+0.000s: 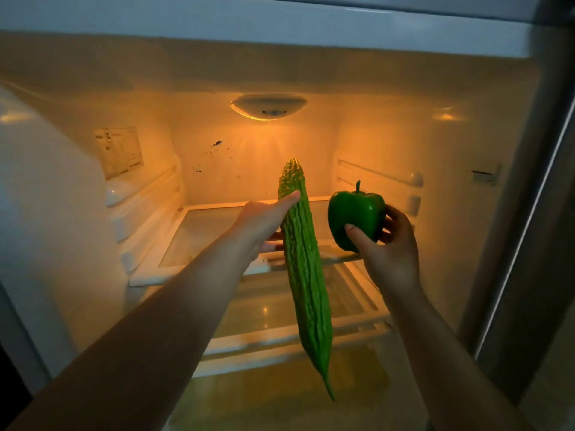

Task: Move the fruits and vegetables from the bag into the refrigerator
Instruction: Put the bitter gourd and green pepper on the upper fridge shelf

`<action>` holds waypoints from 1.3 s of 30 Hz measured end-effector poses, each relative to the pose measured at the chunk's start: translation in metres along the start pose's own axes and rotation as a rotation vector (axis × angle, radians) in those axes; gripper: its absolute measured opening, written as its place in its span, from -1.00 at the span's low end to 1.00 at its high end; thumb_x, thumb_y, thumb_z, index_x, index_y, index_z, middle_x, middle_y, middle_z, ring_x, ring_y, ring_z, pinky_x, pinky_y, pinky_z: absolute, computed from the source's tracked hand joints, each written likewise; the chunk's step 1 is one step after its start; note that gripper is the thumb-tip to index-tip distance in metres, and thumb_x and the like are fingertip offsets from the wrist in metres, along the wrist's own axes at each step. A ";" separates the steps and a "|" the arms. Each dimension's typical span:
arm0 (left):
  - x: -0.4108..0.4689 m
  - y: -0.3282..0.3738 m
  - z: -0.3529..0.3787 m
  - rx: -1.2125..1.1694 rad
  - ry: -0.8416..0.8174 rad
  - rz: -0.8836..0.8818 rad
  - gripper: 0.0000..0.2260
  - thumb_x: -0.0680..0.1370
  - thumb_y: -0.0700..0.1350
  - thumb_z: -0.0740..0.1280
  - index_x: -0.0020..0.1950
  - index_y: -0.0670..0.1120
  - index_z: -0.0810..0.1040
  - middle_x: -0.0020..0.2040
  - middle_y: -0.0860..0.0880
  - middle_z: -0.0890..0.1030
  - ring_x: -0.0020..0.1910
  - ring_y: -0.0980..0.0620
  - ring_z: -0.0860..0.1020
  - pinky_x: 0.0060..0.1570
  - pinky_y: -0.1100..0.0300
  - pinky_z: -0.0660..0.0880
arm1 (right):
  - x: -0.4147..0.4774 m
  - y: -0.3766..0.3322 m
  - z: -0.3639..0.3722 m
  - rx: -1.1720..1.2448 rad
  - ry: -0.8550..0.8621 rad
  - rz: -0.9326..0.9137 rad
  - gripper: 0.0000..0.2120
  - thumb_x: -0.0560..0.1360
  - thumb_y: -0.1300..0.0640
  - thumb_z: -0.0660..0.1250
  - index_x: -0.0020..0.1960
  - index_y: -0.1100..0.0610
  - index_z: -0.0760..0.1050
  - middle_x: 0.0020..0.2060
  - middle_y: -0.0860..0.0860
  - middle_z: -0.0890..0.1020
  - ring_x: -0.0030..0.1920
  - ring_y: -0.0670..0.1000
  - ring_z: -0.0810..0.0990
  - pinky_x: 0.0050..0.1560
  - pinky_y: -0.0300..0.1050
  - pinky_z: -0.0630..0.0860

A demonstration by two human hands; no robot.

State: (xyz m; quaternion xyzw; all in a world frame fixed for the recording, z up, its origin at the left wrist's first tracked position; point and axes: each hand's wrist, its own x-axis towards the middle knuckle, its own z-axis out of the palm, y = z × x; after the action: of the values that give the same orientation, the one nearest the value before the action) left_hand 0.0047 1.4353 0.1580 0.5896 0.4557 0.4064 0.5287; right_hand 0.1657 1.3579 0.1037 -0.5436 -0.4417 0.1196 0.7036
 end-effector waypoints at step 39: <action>0.001 -0.008 0.016 0.806 -0.160 0.498 -0.58 0.52 0.09 0.28 0.36 0.03 0.42 0.35 0.08 0.41 0.27 0.17 0.33 0.13 0.32 0.19 | 0.023 0.006 -0.017 0.073 -0.083 -0.021 -0.37 0.35 0.21 0.47 0.34 0.01 0.32 0.22 -0.07 0.48 0.09 -0.15 0.53 -0.14 -0.35 0.57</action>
State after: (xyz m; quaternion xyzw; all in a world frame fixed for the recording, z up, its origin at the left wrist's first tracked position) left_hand 0.0193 1.4327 0.1482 0.8683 0.3796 0.2649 0.1782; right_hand 0.1935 1.3638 0.1099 -0.5073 -0.4717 0.1508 0.7053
